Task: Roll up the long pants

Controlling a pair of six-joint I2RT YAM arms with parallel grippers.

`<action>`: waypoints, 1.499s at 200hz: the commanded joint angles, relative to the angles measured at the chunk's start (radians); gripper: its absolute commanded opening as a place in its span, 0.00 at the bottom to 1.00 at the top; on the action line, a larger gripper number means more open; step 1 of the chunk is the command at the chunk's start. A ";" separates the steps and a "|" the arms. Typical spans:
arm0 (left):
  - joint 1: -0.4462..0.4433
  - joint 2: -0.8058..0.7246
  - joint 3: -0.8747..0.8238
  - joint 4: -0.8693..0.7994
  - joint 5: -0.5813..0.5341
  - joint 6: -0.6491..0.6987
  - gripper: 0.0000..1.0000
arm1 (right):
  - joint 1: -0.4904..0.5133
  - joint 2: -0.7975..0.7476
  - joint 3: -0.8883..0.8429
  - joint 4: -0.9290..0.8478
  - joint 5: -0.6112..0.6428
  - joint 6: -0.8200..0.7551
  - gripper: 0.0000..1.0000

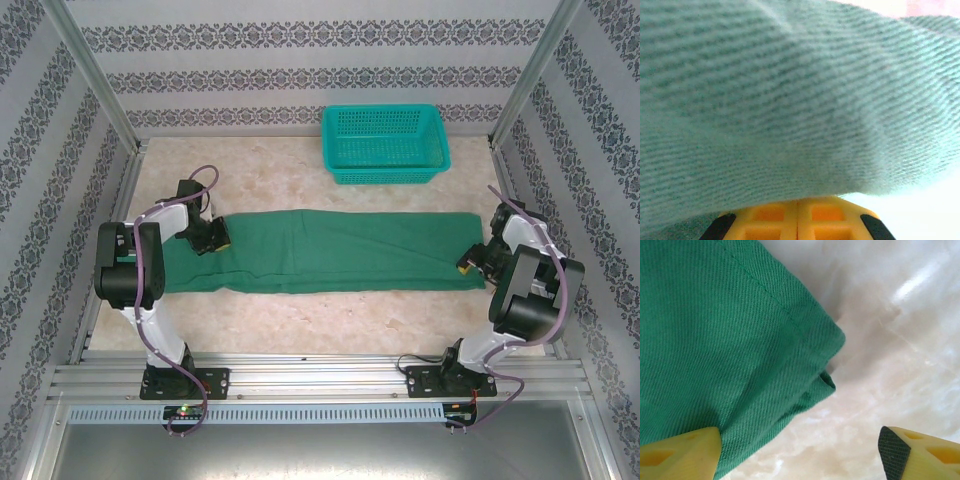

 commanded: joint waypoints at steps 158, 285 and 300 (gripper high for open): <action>-0.007 -0.133 -0.106 0.100 0.022 -0.026 0.00 | 0.083 -0.185 -0.027 0.323 -0.014 0.108 0.00; -0.044 -0.270 -0.212 0.152 -0.012 -0.103 0.00 | 1.065 0.031 0.308 0.344 -0.102 0.151 0.00; -0.044 -0.297 -0.225 0.141 -0.025 -0.097 0.00 | 1.127 0.118 0.407 0.330 -0.124 0.146 0.00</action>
